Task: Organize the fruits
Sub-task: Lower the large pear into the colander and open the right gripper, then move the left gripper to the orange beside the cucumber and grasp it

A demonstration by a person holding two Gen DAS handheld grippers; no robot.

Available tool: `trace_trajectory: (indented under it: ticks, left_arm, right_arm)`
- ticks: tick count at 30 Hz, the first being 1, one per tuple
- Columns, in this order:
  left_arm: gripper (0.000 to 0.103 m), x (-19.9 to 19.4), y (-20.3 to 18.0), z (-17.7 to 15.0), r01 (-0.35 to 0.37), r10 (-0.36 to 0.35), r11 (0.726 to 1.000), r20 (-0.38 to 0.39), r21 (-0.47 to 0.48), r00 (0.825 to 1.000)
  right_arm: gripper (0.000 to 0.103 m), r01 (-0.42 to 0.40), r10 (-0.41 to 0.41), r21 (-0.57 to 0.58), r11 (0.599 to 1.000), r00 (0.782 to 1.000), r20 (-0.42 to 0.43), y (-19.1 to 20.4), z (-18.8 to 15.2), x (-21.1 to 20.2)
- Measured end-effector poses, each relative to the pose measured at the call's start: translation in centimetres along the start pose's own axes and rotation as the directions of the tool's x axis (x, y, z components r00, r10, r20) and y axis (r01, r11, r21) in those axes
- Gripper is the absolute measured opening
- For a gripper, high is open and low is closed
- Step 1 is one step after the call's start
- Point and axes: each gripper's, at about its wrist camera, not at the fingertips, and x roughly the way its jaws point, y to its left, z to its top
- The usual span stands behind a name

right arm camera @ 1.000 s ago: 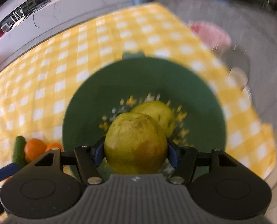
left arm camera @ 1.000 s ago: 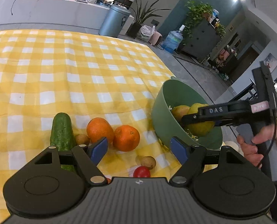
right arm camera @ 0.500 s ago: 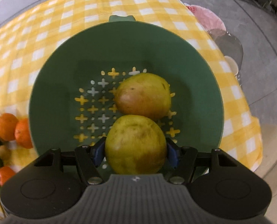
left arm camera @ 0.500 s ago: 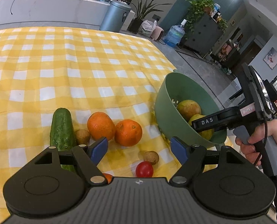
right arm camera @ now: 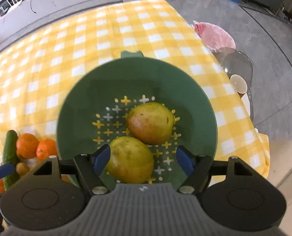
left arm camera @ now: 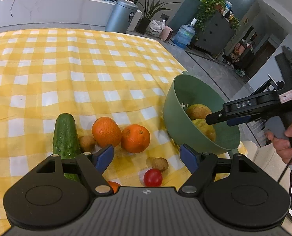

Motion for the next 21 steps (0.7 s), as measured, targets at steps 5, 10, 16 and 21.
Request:
trace_trajectory:
  ticks: [5, 10, 16, 21]
  left_arm:
    - [0.090, -0.9, -0.2, -0.1, -0.001, 0.001, 1.000, 0.011, 0.004, 1.000]
    - [0.090, -2.1, -0.6, -0.4, -0.012, 0.012, 1.000, 0.022, 0.024, 1.000]
    - [0.090, -4.3, -0.8, -0.7, -0.036, 0.035, 0.999, 0.037, 0.027, 0.999]
    - [0.090, -6.8, -0.6, -0.8, -0.081, 0.080, 0.997, 0.052, 0.005, 0.995]
  right_arm:
    - [0.078, -0.019, 0.019, -0.005, 1.000, 0.999, 0.049, 0.5, -0.3, -2.0]
    - [0.080, -0.052, 0.054, -0.025, 0.998, 0.995, 0.079, 2.0, -0.9, -4.0]
    - [0.085, -0.095, 0.100, -0.046, 0.994, 0.987, 0.123, 3.9, -1.6, -6.3]
    - [0.085, -0.145, 0.151, -0.043, 0.988, 0.975, 0.163, 5.6, -2.4, -8.0]
